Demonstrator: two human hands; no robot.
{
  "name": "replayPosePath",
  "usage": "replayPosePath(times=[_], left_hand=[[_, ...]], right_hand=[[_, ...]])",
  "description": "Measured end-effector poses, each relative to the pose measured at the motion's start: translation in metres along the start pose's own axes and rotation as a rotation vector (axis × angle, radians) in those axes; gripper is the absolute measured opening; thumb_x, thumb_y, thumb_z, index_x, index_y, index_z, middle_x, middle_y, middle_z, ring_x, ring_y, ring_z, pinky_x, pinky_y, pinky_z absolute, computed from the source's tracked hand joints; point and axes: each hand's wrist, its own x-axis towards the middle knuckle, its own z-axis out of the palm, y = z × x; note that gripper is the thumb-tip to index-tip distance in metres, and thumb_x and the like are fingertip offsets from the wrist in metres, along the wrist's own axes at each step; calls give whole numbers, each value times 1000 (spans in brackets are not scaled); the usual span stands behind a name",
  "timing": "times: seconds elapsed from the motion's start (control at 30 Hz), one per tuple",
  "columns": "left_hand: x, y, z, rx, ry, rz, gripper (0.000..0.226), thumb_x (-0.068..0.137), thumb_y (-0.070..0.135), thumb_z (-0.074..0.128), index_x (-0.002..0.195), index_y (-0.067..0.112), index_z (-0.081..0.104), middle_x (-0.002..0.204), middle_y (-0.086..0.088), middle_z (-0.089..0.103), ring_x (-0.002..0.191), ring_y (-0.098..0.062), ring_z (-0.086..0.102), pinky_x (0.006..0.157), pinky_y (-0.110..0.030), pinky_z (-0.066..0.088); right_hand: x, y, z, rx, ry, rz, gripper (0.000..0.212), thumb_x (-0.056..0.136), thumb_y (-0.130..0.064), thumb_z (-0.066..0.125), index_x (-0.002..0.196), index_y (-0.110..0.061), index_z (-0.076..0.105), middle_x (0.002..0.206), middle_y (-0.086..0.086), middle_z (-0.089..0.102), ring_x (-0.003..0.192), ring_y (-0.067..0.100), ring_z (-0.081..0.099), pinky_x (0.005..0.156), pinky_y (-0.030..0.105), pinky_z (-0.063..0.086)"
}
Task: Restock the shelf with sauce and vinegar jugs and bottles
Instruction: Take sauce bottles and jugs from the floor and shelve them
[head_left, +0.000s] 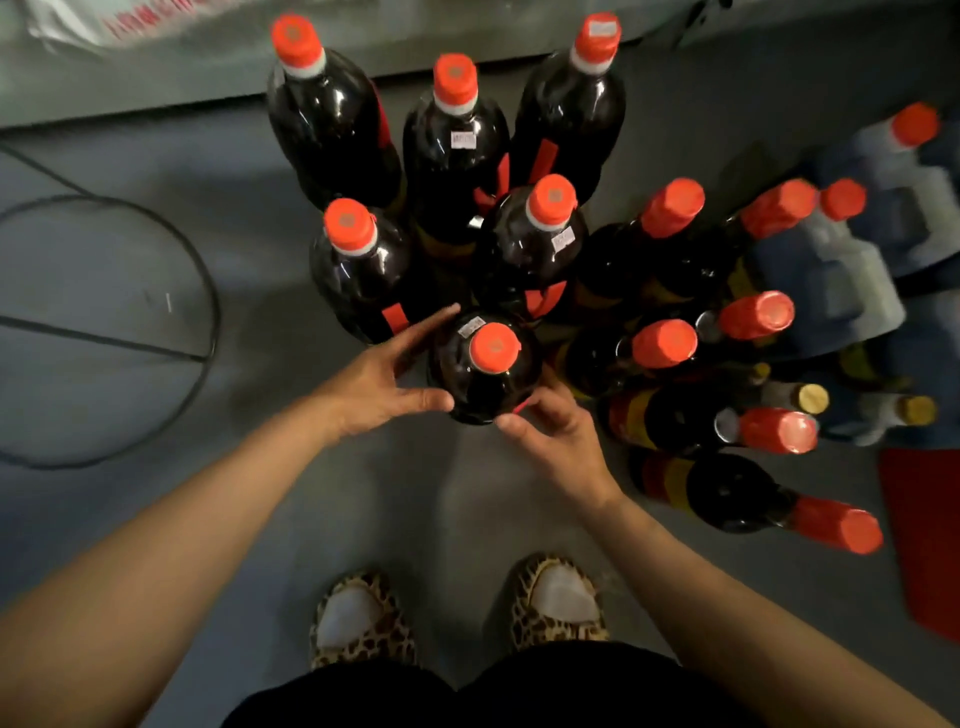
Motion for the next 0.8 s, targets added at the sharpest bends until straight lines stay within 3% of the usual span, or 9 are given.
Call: replayPosePath(times=[0.1, 0.2, 0.27, 0.33, 0.4, 0.5, 0.67, 0.8], left_hand=[[8, -3, 2, -14, 22, 66, 108, 53, 60, 89, 142, 29, 38, 150, 3, 45, 141, -7, 39, 117, -28, 31], [11, -1, 12, 48, 112, 89, 104, 42, 70, 87, 128, 34, 42, 136, 4, 53, 131, -8, 50, 110, -26, 39], [6, -2, 18, 97, 150, 81, 111, 37, 76, 84, 130, 35, 39, 135, 6, 51, 130, -8, 50, 111, -29, 39], [0, -5, 22, 112, 134, 103, 127, 39, 74, 84, 145, 30, 31, 142, 9, 45, 135, -3, 45, 114, -26, 36], [-1, -6, 24, 133, 102, 116, 137, 42, 74, 83, 156, 33, 18, 149, 11, 38, 140, 3, 35, 115, -19, 28], [6, -7, 19, 230, 58, 142, 127, 47, 76, 79, 154, 43, 19, 151, 10, 31, 145, 2, 23, 118, -22, 21], [5, -10, 2, 221, -58, 176, 110, 63, 37, 90, 150, 46, 23, 157, 26, 27, 145, 8, 20, 115, -11, 20], [4, -18, 7, 100, 14, 180, 105, 58, 59, 86, 146, 47, 29, 150, 33, 36, 143, 6, 28, 113, -10, 24]], right_hand=[[9, 9, -3, 76, -1, -46, 23, 73, -22, 79, 83, -4, 70, 123, 24, 60, 122, 34, 57, 111, 51, 41], [19, 11, -15, 154, -63, -50, 24, 76, -13, 81, 86, 3, 68, 94, 15, 64, 92, 22, 59, 87, 35, 50], [17, 10, -20, 168, -113, -40, 25, 76, -11, 79, 88, 6, 64, 87, 14, 62, 86, 22, 57, 80, 32, 48], [14, 11, -22, 200, -149, -37, 31, 74, -18, 81, 87, 3, 62, 88, 14, 61, 88, 23, 56, 81, 33, 47], [12, 11, -21, 213, -158, -25, 57, 70, -37, 87, 90, 9, 61, 93, 17, 61, 91, 23, 57, 85, 32, 48], [12, 9, -19, 230, -152, -46, 89, 65, -60, 84, 94, 20, 59, 99, 20, 61, 95, 24, 57, 87, 30, 49], [9, 0, -12, 287, -101, 13, 98, 51, -61, 90, 93, 22, 58, 99, 21, 62, 93, 24, 60, 86, 31, 50], [12, -3, -6, 295, -49, 43, 90, 49, -61, 91, 91, 13, 60, 99, 19, 61, 94, 25, 59, 87, 33, 50]])
